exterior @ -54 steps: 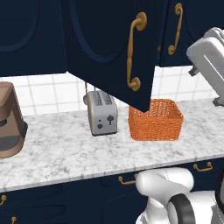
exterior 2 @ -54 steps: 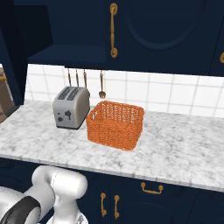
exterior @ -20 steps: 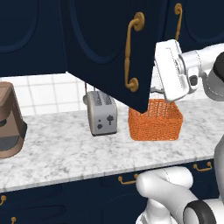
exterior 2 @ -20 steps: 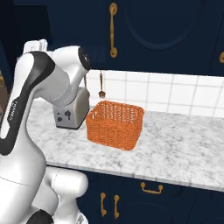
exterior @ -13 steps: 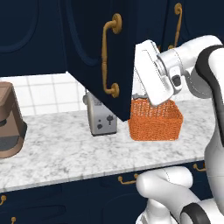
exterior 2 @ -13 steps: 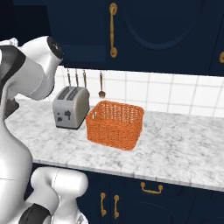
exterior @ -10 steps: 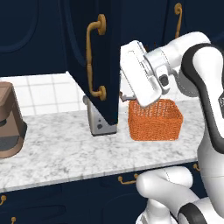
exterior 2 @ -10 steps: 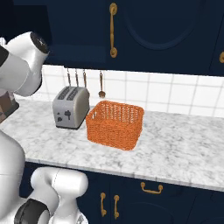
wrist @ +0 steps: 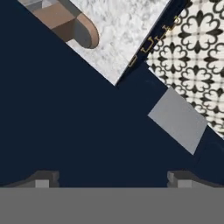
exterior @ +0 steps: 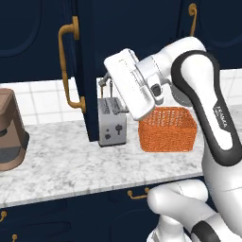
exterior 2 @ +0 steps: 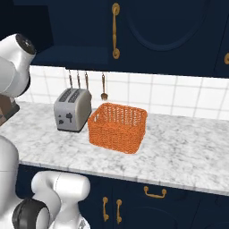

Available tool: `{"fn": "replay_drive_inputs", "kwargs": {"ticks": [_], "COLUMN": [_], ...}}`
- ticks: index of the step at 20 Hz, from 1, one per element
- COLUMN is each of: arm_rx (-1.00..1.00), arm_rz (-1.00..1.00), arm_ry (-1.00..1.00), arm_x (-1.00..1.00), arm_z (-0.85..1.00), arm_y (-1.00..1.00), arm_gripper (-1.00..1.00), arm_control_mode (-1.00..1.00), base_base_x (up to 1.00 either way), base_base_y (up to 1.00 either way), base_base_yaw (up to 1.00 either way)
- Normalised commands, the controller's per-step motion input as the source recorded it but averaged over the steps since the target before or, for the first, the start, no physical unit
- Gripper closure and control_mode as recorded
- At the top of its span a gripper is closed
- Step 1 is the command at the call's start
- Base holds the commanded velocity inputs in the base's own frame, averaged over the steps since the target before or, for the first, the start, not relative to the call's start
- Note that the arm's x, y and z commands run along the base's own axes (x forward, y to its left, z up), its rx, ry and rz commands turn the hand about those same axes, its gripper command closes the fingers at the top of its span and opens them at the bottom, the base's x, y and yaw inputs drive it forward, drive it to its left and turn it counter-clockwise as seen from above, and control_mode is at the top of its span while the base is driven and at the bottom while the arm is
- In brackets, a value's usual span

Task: Open the cabinet, pick up the bread from the cabinet and place it in the basket. Then move the basket to the dining counter.

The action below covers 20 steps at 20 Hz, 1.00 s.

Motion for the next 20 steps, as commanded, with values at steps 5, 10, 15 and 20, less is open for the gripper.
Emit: {"fn": "replay_drive_inputs", "kwargs": {"ticks": [5, 10, 15, 20], "arm_rx": [0.00, -0.40, -0.70, -0.69], "arm_rz": [0.12, 0.28, 0.41, 0.34], "arm_ry": [-0.02, -0.27, -0.41, -0.61], "arm_x": [0.99, 0.47, 0.11, 0.01], "arm_z": [-0.96, -0.39, -0.40, -0.35], "arm_y": [-1.00, -0.99, -0.83, -0.96], "arm_gripper": [-1.00, -1.00, -1.00, -1.00], "arm_control_mode": [-1.00, -1.00, -1.00, -1.00], "base_base_x": [0.00, 0.00, 0.00, 0.00], "base_base_y": [0.00, 0.00, 0.00, 0.00], "base_base_yaw": [0.00, 0.00, 0.00, 0.00]}}
